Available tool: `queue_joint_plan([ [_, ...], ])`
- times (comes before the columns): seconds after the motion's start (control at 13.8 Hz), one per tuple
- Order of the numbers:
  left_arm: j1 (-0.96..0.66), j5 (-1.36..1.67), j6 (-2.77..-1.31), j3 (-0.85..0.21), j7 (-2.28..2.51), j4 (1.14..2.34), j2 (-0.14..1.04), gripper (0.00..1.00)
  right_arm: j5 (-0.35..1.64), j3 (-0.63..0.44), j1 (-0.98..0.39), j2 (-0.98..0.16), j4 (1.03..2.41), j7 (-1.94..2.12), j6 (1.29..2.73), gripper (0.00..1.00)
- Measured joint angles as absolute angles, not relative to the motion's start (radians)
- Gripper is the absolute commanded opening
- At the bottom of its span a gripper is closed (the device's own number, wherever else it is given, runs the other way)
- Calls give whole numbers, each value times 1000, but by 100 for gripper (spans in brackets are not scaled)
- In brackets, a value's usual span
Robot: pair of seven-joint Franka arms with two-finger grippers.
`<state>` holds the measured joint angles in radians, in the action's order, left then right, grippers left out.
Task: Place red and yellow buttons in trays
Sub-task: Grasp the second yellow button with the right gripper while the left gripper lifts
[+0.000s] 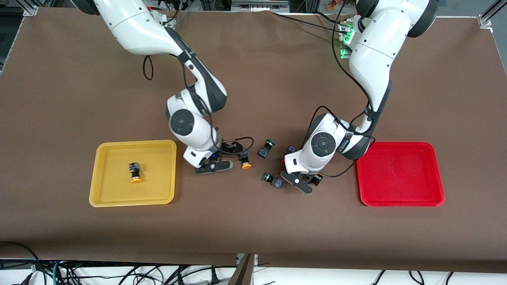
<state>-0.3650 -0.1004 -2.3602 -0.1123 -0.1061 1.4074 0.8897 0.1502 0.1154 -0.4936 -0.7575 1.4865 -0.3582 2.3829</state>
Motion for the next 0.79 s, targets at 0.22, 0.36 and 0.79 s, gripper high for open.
queue_joint_plan([
  [0.22, -365, -100, -2361, -112, -106, 1406, 890, 24, 137, 115, -531, -785, 1486, -445, 2431, 100],
  [0.36, -365, -100, -2362, -112, -106, 1404, 890, 18, 110, 113, -554, -806, 1486, -494, 2466, 100],
  [0.79, -330, -100, -2364, -94, -104, 1366, 881, 19, 67, 93, -588, -853, 1488, -534, 2529, 70],
])
